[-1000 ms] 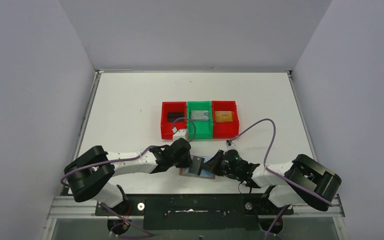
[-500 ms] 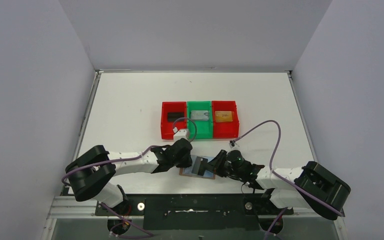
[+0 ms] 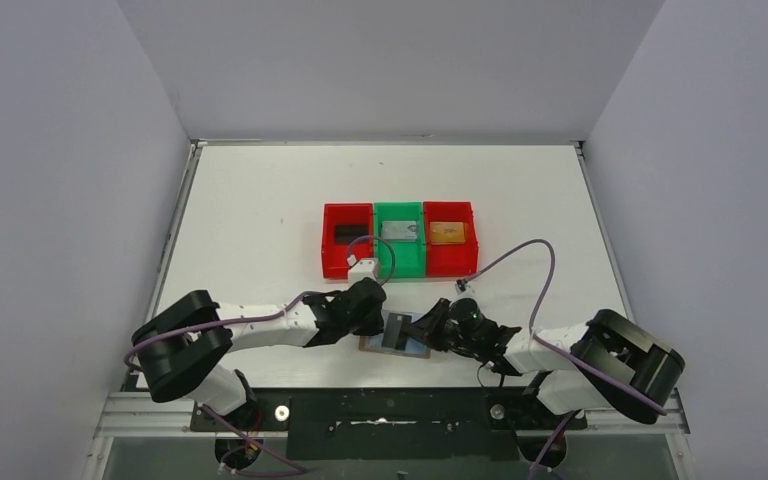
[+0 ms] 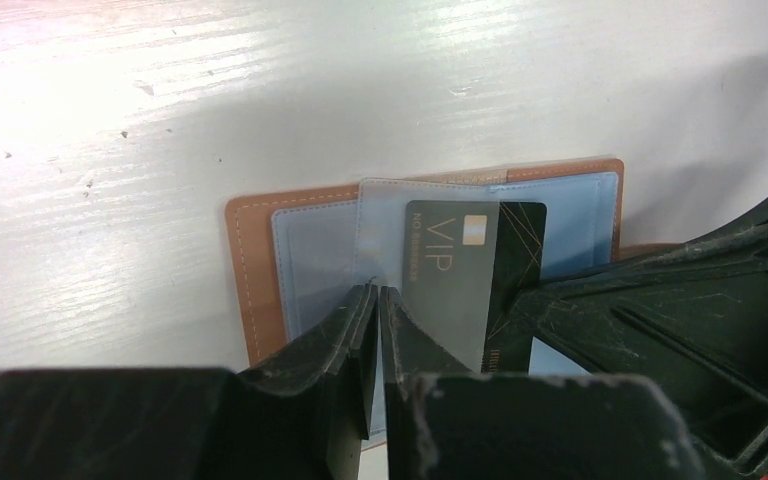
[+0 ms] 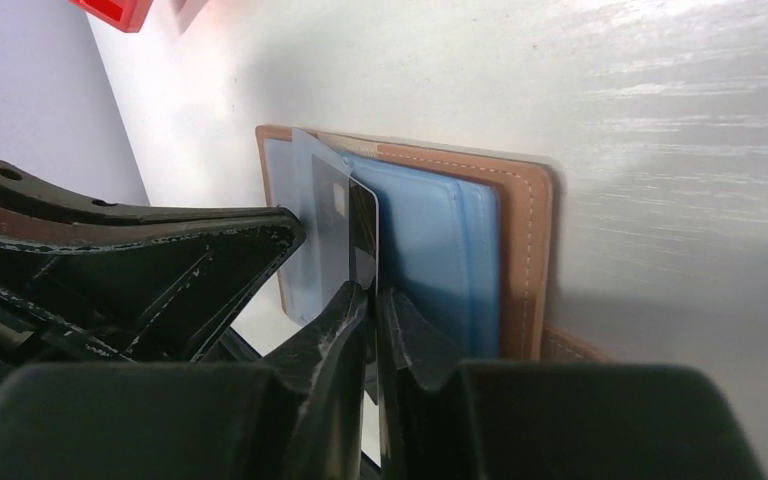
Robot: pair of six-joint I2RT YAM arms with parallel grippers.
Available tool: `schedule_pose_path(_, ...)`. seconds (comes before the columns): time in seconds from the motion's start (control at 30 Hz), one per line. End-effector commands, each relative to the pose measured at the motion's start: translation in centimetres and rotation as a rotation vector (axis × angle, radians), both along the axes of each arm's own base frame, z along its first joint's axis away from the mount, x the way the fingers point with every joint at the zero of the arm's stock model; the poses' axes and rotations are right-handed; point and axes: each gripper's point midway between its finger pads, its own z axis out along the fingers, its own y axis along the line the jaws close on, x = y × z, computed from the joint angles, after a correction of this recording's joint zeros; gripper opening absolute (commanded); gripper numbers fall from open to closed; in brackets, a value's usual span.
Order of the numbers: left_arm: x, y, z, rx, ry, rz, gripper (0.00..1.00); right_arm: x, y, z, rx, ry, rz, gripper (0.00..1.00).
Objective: Take the credit cards out of the card holder
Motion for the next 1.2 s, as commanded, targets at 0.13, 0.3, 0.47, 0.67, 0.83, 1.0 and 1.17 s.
schedule_pose_path(0.13, -2.0, 4.6, -2.2, 0.177, 0.053, 0.003, 0.09, 0.4, -1.9, -0.2, -0.083, -0.022, -0.040, 0.03)
schedule_pose_path(0.3, -0.8, 2.4, 1.3, 0.068, -0.036, -0.035, 0.20, 0.2, -3.0, -0.6, -0.135, -0.023, -0.048, 0.03)
schedule_pose_path(0.47, -0.1, -0.8, 5.2, -0.054, -0.098, -0.117, 0.34, 0.2, -2.3, -0.2, -0.111, -0.026, -0.025, 0.04)
schedule_pose_path(0.67, -1.9, -5.9, 6.8, -0.278, -0.045, -0.292, 0.34, 0.6, -1.9, -0.1, -0.136, -0.032, -0.009, 0.08)
schedule_pose_path(0.83, -1.8, -5.7, 3.9, -0.237, 0.033, -0.216, 0.34, 0.8, -1.8, 0.1, -0.131, -0.035, -0.002, 0.09)
schedule_pose_path(1.0, -2.1, -4.6, 1.8, -0.205, 0.072, -0.155, 0.33, 0.6, -1.9, -0.1, -0.134, -0.024, -0.003, 0.10)
schedule_pose_path(1.17, -3.0, -2.7, -0.2, -0.162, 0.101, -0.134, 0.29, 0.7, -1.3, 0.5, -0.082, -0.036, -0.001, 0.13)
